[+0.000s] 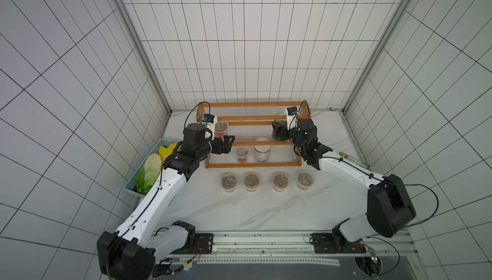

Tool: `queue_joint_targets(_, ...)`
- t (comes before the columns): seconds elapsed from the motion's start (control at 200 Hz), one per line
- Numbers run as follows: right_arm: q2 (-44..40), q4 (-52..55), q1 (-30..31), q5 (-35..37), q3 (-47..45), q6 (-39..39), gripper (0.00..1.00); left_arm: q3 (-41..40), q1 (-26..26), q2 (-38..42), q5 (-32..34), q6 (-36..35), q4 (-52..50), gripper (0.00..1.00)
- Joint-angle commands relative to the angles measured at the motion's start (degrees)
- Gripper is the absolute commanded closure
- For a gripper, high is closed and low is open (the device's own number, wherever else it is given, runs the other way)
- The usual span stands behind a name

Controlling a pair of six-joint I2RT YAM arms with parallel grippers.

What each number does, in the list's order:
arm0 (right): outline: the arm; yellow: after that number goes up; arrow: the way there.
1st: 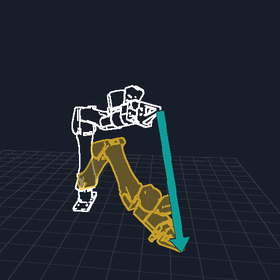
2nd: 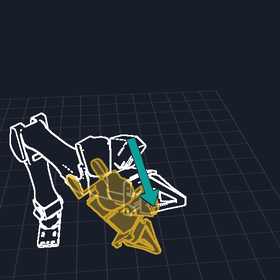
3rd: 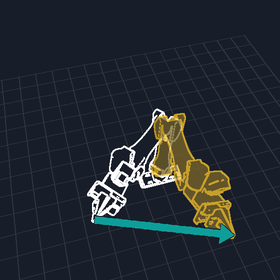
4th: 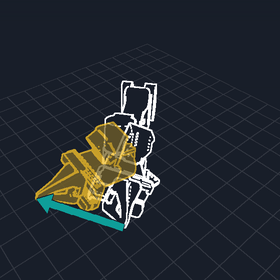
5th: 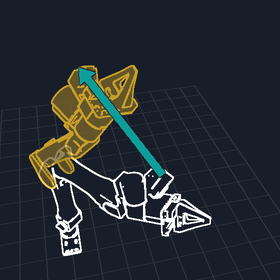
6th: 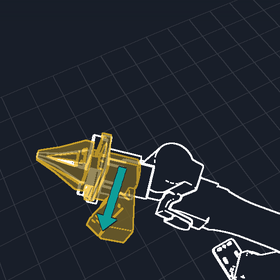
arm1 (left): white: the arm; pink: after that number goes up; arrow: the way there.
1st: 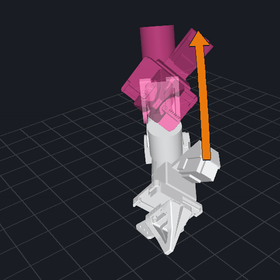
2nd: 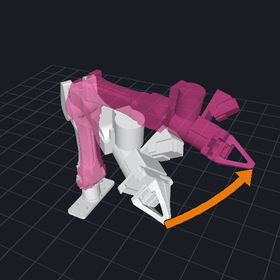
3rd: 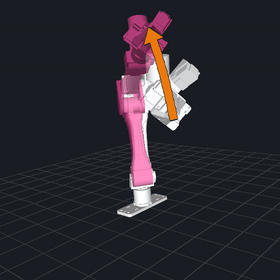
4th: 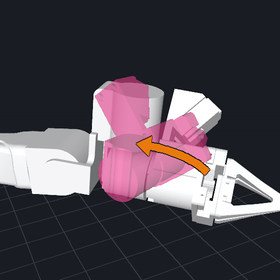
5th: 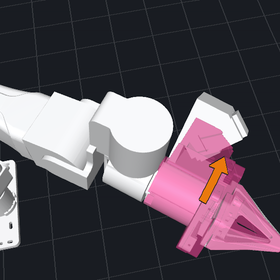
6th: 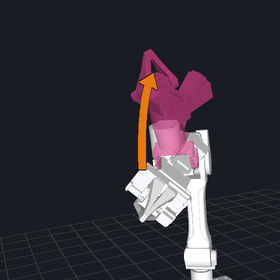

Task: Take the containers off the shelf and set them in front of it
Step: 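Pick up a container from the shelf, then place the container at the center of the board.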

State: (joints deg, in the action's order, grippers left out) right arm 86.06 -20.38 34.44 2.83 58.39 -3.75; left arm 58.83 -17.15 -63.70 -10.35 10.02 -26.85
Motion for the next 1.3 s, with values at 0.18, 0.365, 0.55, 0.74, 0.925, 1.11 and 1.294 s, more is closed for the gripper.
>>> queue_joint_targets(0.18, -4.94, -4.6, 0.44, -4.49, -2.54, 0.98, 0.29, -2.0, 0.35, 2.26, -3.62, -0.79, 0.49, 0.02)
queue_joint_targets(0.365, -8.25, -2.34, 1.54, -6.15, -3.95, 0.76, 0.32, -2.83, 0.51, 2.62, -3.89, -0.53, 0.62, 0.02)
queue_joint_targets(0.55, -11.84, 0.78, 2.72, -7.46, -5.42, 1.26, 0.32, -3.18, 0.62, 2.62, -4.32, -0.53, 0.84, 0.01)
queue_joint_targets(0.74, -16.37, 4.99, 4.29, -9.83, -6.95, 1.65, 0.33, -3.04, 0.79, 2.62, -5.46, -0.2, 1.01, 0.02)
queue_joint_targets(0.925, -23.48, 11.71, 11.22, -10.15, -9.32, 4.22, 0.33, -2.62, 1.06, 2.62, -5.69, -0.68, 0.75, 0.02)
queue_joint_targets(1.11, -28.03, 13.02, 24.95, -8.11, -14.09, 4.83, 0.33, -2.49, 1.4, 2.13, -6.12, -0.68, 0.75, 0.01)
queue_joint_targets(1.294, -22.03, 7.42, 35.96, -11.33, -14.98, 6.91, 0.33, -2.45, 1.59, 1.5, -6.34, -0.71, 0.75, 0.01)
